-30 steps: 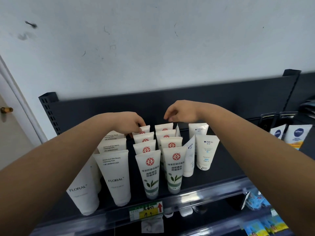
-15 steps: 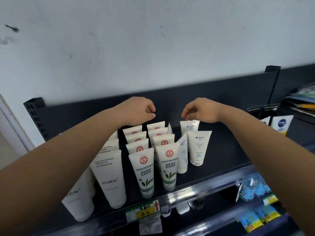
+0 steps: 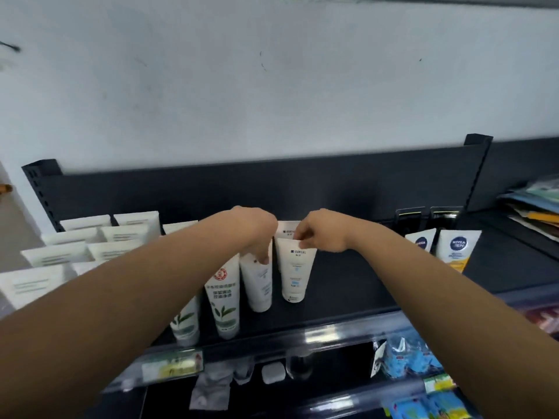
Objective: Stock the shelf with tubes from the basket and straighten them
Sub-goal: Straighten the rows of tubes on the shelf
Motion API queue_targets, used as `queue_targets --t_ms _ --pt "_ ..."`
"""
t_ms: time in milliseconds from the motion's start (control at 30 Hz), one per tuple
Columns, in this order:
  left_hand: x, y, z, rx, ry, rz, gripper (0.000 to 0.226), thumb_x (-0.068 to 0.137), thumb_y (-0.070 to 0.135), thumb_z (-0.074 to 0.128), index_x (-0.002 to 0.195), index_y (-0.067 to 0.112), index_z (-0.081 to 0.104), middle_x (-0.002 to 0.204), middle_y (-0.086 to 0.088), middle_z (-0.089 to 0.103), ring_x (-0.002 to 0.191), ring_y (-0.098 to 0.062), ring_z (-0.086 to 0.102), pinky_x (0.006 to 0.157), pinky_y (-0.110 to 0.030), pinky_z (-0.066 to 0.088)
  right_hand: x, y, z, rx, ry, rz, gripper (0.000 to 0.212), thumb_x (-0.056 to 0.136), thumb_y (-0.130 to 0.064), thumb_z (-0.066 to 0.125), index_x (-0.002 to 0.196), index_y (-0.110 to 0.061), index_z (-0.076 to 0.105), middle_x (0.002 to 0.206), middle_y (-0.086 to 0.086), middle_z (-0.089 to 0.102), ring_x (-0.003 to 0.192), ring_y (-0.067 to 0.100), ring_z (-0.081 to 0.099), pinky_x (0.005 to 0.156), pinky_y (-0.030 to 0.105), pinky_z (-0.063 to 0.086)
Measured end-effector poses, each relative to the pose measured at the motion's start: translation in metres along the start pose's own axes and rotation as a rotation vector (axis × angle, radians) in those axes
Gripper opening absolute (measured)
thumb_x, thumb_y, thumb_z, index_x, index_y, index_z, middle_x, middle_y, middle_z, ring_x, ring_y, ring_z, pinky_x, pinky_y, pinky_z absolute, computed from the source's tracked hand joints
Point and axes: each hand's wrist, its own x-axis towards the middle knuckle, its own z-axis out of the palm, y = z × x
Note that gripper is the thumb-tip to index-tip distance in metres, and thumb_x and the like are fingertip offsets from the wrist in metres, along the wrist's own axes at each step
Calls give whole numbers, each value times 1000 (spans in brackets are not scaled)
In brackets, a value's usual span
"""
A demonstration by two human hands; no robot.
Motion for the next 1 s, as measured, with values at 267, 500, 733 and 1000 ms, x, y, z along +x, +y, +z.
queue_targets --t_ms 267,500,733,1000 --pt "5 20 4 -11 21 -40 32 84 28 72 113 18 65 104 1 65 94 -20 61 70 -29 46 -9 20 -1 -109 -9 -165 26 96 -19 57 118 -20 70 116 -4 68 107 17 60 90 32 48" --pt "1 23 8 -155 40 95 25 83 29 73 106 21 65 92 9 54 89 -14 53 73 -26 42 -30 47 -6 -44 -43 -159 25 95 -17 59 116 -20 72 108 -14 71 73 -4 54 79 21 40" --pt "-1 22 8 -250 -3 143 15 81 25 74 90 28 63 78 19 57 84 -7 56 68 -21 42 -41 54 -8 57 -107 -138 24 93 -19 61 113 -24 74 93 -13 73 69 7 71 82 27 55" --pt "2 19 3 -289 -98 153 18 81 26 75 81 36 60 84 19 61 91 -6 60 81 -26 49 -44 51 -6 129 -117 -131 24 94 -19 61 114 -23 73 100 -11 73 68 4 71 80 24 56"
